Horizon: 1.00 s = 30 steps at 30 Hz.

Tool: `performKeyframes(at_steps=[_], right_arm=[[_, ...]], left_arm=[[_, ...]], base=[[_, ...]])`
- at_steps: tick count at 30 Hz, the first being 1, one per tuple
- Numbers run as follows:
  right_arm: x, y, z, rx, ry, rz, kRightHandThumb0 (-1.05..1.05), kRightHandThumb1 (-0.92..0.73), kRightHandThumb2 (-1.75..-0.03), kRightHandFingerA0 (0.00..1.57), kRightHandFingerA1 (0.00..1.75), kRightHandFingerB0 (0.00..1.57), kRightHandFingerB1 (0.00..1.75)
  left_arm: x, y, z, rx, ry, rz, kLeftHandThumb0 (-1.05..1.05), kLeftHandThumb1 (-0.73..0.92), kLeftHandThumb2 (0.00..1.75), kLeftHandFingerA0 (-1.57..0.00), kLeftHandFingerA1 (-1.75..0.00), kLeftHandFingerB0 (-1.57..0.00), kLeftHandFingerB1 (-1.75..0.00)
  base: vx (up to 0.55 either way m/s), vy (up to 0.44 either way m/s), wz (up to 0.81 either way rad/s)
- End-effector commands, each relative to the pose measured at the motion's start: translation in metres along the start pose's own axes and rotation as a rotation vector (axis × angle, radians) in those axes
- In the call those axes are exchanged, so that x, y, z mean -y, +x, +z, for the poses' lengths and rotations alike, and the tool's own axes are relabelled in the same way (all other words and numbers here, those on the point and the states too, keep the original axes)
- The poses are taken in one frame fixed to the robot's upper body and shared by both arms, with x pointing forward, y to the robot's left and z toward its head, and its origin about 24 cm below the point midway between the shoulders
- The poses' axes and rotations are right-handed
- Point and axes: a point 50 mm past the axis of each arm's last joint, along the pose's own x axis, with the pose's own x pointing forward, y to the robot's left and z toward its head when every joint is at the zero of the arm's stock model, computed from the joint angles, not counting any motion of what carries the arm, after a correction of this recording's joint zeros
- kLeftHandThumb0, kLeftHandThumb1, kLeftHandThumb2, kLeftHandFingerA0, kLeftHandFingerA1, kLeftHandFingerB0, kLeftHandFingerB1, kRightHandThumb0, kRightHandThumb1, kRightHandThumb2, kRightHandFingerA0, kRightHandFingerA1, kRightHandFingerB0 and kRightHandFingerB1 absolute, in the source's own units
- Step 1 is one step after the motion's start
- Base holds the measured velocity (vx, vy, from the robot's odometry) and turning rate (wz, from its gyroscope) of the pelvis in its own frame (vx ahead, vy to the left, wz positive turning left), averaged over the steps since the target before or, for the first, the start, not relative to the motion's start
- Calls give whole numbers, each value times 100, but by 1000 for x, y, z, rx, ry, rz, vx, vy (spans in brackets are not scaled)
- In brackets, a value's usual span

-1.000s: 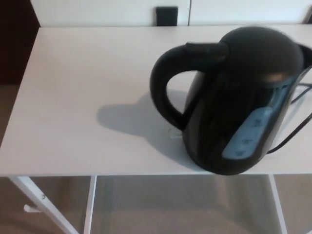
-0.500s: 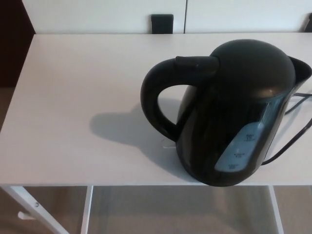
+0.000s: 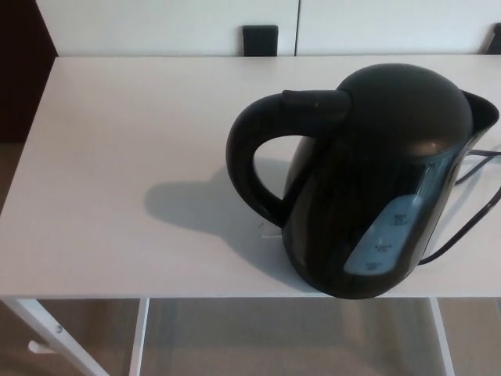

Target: The robot walk towards a table in front and uses its left hand to pick up the pot from the base and places it on the table

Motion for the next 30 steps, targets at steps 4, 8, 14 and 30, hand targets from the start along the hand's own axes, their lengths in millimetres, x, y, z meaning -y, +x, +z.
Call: performKeyframes(at_steps=[4,8,14,30], right_arm=[[11,3,5,4,17,-21,-33,-64,-58,65,46,54,41],[9,3,4,-2,34,-15,-33,-63,-58,65,46,53,41],[8,2,2,2,31,-17,-34,-63,-58,69,47,54,41],[4,4,4,-8,19,-11,-40,-53,-78,61,56,50,52]], left_arm=[[-75,-26,108,449,-35,476,-48,49,70,-19,-47,-19,-43],[-41,-48,168,783,-43,447,-20,53,59,-21,-39,-21,-30],[51,-83,226,1022,-93,9,-27,50,60,-21,-36,-22,-32],[208,-84,238,808,167,-840,-22,28,82,-1,-48,0,-47]], base=[[0,0,0],[0,0,0],[0,0,0],[0,0,0]])
